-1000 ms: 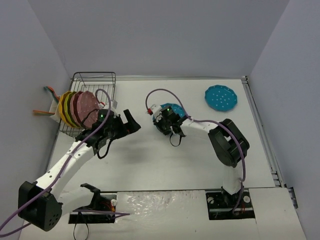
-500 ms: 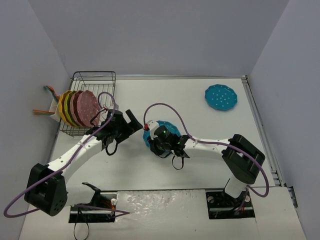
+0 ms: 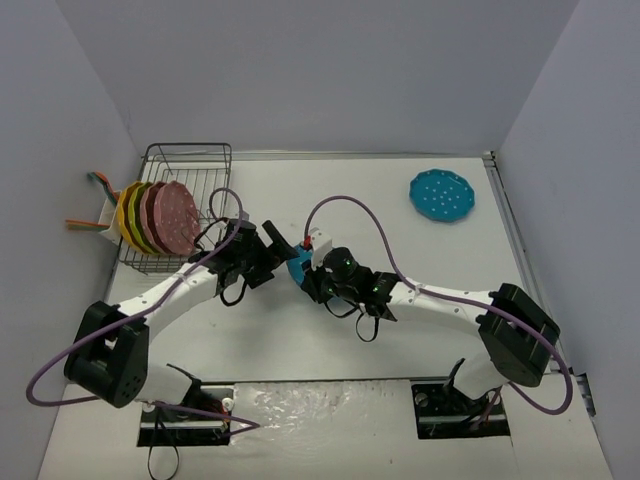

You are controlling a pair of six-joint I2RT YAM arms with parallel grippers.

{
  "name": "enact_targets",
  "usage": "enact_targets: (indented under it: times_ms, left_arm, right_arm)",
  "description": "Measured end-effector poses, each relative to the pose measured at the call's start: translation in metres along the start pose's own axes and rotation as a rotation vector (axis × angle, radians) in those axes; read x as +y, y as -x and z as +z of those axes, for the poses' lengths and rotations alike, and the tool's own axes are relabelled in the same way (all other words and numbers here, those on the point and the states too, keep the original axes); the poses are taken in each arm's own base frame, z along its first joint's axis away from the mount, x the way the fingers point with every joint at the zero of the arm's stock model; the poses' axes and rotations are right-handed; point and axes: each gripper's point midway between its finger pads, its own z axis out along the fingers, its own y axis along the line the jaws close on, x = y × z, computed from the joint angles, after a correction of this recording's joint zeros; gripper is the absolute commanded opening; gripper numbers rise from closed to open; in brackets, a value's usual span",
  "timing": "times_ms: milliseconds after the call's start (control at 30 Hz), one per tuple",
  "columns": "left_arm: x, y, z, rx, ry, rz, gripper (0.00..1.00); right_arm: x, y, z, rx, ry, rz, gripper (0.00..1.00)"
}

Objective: Load the plates into the dish rack

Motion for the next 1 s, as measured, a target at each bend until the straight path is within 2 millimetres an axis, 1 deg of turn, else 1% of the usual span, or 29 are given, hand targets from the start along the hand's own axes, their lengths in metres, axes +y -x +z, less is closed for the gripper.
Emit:
enact_targets:
  times_ms: [67,167,300,400,567,600,633,667,700,767,833,900,1000]
  left_arm:
    - [0.000,-0.009,0.007,0.037,0.001,-0.011,0.92]
    - [0.002,-0.020,0.017,0.082,0.007,-0.030,0.85]
    - [-0.006,-0.024,0.026,0.107,-0.027,-0.061,0.64]
    - [-0.010,-0.027,0.032,0.123,-0.047,-0.077,0.46]
    - [-0.012,-0.035,0.039,0.154,-0.056,-0.090,0.16]
    - [-0.012,-0.036,0.040,0.157,-0.060,-0.092,0.09]
    - [-0.014,-0.036,0.040,0.159,-0.064,-0.094,0.03]
    - [-0.014,-0.036,0.040,0.160,-0.066,-0.098,0.01]
    - [-0.015,-0.036,0.040,0.161,-0.066,-0.099,0.00]
    - [-0.015,-0.037,0.040,0.163,-0.066,-0.095,0.00]
    - [-0.015,-0.039,0.039,0.166,-0.065,-0.092,0.00]
    - [-0.015,-0.039,0.038,0.165,-0.064,-0.078,0.00]
    - [-0.016,-0.036,0.035,0.159,-0.053,-0.048,0.00]
  right_arm:
    - [0.000,0.001,-0.002,-0.013,0.003,0.000,0.00]
    - [0.000,0.001,-0.004,-0.025,0.006,0.000,0.00]
    - [0.000,0.001,-0.005,-0.038,0.008,0.000,0.00]
    - [0.000,0.001,-0.005,-0.043,0.008,0.000,0.00]
    - [-0.001,0.002,-0.007,-0.057,0.007,0.001,0.00]
    - [-0.001,0.002,-0.008,-0.062,0.006,0.001,0.00]
    - [-0.002,0.002,-0.009,-0.065,0.004,0.002,0.00]
    - [-0.002,0.002,-0.010,-0.068,0.002,0.002,0.00]
    - [-0.003,0.003,-0.010,-0.070,0.000,0.002,0.02]
    - [-0.003,0.002,-0.012,-0.073,-0.003,0.003,0.14]
    - [-0.003,0.002,-0.014,-0.074,-0.004,0.004,0.41]
    - [-0.004,0.006,-0.019,-0.096,-0.016,0.004,0.63]
    - [-0.005,0.023,-0.032,-0.153,-0.026,0.005,0.79]
